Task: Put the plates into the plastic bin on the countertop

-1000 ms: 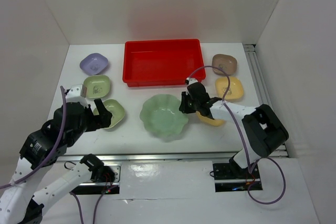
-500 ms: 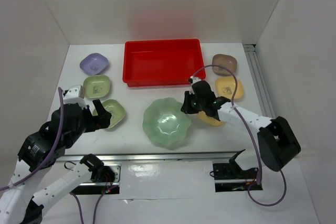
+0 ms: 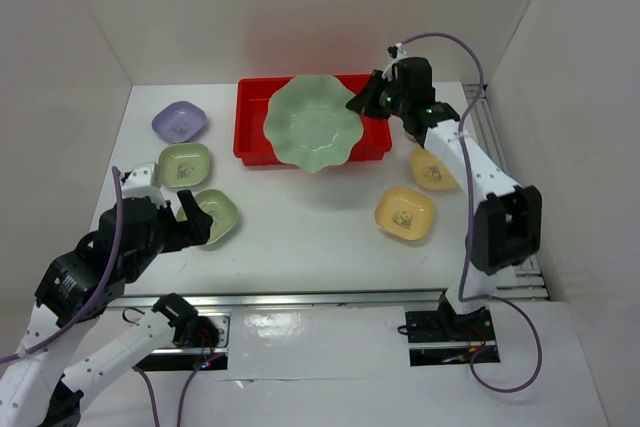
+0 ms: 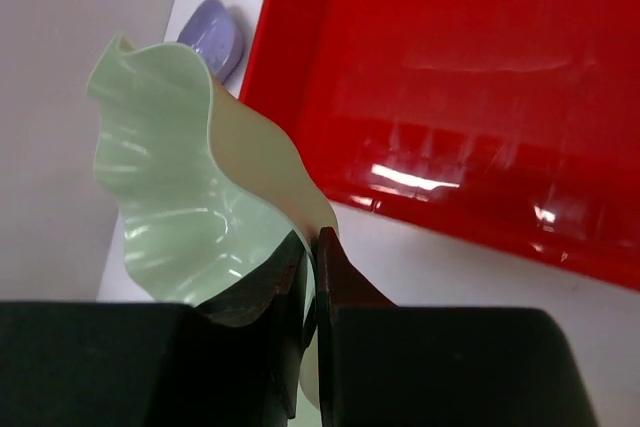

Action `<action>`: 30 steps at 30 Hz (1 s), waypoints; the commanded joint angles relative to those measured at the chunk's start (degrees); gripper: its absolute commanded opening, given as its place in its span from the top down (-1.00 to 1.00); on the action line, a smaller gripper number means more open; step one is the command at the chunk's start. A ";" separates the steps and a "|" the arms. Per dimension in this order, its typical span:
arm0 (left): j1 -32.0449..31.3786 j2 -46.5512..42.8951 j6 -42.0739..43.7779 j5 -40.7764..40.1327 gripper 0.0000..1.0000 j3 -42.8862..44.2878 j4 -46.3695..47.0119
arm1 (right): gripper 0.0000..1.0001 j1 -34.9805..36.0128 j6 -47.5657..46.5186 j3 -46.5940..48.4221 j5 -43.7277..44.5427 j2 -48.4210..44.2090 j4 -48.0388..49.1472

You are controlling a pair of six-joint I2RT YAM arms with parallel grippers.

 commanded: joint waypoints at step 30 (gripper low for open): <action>-0.12 -0.56 0.41 2.15 -1.00 -2.24 4.39 | 0.77 -5.89 10.58 33.81 -2.90 44.20 11.65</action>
